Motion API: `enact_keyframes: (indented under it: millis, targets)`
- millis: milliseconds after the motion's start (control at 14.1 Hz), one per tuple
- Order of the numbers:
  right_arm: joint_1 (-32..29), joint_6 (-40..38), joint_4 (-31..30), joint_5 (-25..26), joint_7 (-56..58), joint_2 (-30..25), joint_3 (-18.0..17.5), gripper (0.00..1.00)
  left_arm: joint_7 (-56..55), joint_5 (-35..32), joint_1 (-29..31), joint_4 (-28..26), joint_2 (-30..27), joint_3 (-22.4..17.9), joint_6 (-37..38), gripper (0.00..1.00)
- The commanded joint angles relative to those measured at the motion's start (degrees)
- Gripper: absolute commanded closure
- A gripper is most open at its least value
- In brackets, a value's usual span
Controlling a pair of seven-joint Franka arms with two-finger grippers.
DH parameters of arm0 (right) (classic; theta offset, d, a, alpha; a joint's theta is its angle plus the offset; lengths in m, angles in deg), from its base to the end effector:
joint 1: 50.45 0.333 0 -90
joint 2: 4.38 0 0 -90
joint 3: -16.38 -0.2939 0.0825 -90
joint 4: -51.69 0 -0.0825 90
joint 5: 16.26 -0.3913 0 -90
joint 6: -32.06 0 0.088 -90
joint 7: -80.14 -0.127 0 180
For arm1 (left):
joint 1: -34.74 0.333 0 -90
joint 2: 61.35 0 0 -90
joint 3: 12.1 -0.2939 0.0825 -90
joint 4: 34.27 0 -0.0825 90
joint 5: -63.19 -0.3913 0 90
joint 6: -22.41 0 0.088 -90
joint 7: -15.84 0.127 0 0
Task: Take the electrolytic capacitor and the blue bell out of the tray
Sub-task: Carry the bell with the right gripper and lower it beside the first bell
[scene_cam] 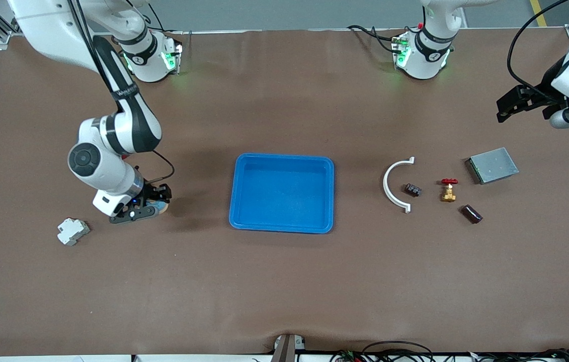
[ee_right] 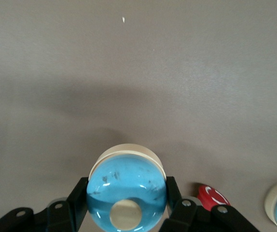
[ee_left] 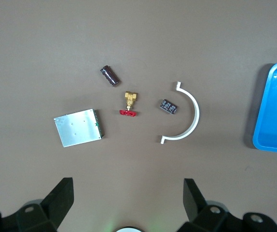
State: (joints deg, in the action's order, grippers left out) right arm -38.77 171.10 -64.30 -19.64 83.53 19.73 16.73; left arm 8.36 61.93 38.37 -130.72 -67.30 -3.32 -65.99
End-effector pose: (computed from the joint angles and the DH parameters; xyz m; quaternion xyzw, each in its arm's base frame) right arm 0.5835 0.1179 0.1917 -0.9942 -0.1060 0.0104 0.0172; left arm 0.5250 -0.0480 0.5822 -0.9994 -0.0210 0.0167 0.0209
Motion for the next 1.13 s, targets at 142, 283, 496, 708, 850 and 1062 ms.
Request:
enact_keyframes:
  millis: [142, 283, 496, 708, 850, 1062]
  targets:
    - [-0.2, -0.5, 4.0, -0.7, -0.2, 5.0, -0.3, 0.94, -0.4, -0.3, -0.1, 0.0, 0.0, -0.1, -0.5, 0.0]
    - [-0.2, -0.5, 5.0, -1.0, -0.3, 6.6, -0.3, 0.94, -0.4, -0.3, -0.1, 0.1, 0.1, -0.1, -0.5, 0.0]
    - [-0.2, -0.6, 5.4, -1.0, 0.2, 7.9, -0.3, 0.93, -0.4, -0.3, -0.1, 0.3, 0.1, -0.1, -0.5, 0.0]
    - [-0.3, -0.6, 5.4, -1.0, 0.2, 8.4, -0.3, 0.85, -0.4, -0.3, -0.1, 0.3, 0.1, -0.1, -0.3, 0.0]
    - [-0.3, -0.6, 5.5, -1.0, 0.1, 8.4, -0.3, 0.01, -0.4, -0.3, -0.1, 0.3, 0.1, -0.1, -0.3, 0.0]
    - [-0.3, -1.2, 5.5, -1.0, -0.2, 8.2, -0.3, 0.0, -0.4, -0.3, -0.1, 0.3, 0.1, -0.1, -0.3, 0.0]
